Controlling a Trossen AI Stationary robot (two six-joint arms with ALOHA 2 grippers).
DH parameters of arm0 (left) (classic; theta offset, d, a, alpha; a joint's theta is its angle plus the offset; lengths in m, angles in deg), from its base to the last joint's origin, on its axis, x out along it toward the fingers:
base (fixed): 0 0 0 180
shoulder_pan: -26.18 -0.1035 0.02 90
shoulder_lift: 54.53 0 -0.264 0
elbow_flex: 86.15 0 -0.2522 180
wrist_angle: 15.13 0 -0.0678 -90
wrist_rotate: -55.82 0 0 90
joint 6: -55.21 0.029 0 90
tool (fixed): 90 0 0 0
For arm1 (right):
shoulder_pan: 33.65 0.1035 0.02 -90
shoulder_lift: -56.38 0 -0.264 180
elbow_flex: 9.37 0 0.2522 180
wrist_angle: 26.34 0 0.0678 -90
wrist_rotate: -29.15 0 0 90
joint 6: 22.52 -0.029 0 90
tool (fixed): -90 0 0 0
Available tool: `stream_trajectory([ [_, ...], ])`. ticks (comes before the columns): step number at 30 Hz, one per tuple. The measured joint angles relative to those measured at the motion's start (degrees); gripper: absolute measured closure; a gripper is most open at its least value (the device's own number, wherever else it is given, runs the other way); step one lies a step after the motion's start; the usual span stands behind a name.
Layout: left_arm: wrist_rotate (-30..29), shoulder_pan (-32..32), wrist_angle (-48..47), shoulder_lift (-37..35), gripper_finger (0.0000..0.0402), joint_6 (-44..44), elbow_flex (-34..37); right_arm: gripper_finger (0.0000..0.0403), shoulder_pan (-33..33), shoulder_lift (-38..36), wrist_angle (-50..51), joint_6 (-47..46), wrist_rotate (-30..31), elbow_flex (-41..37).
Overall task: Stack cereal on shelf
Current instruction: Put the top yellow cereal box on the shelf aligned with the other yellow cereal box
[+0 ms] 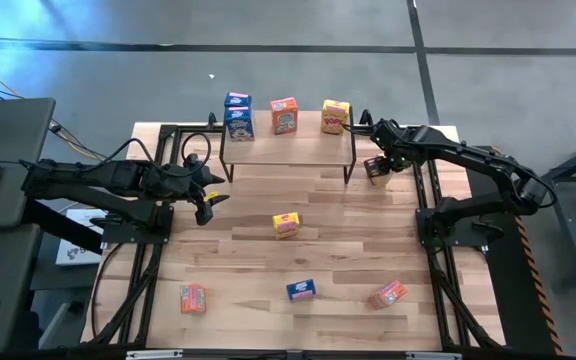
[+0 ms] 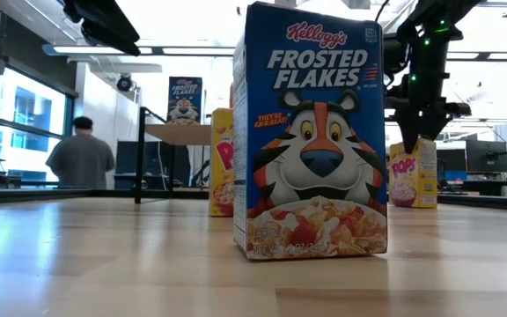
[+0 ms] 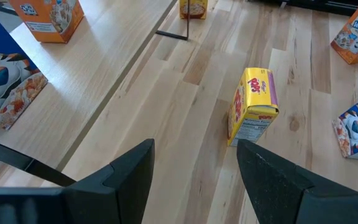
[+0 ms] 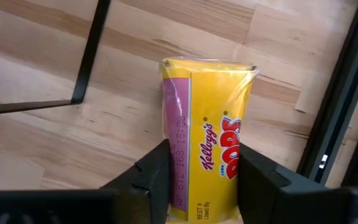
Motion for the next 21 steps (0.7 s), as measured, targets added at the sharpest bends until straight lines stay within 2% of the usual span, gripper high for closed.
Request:
stream_trajectory([
  [12, 0.0, 0.0, 0.0, 0.0, 0.0181, 0.0, 0.0, 0.0275, 0.1, 0.0, 2.3, 0.1, -0.8, 0.8],
  [21, -1.6, 0.0, 0.0, 0.0, 0.0181, -0.1, 0.0, 0.0275, 0.2, 0.0, 11.5, 0.2, 1.5, 11.8],
])
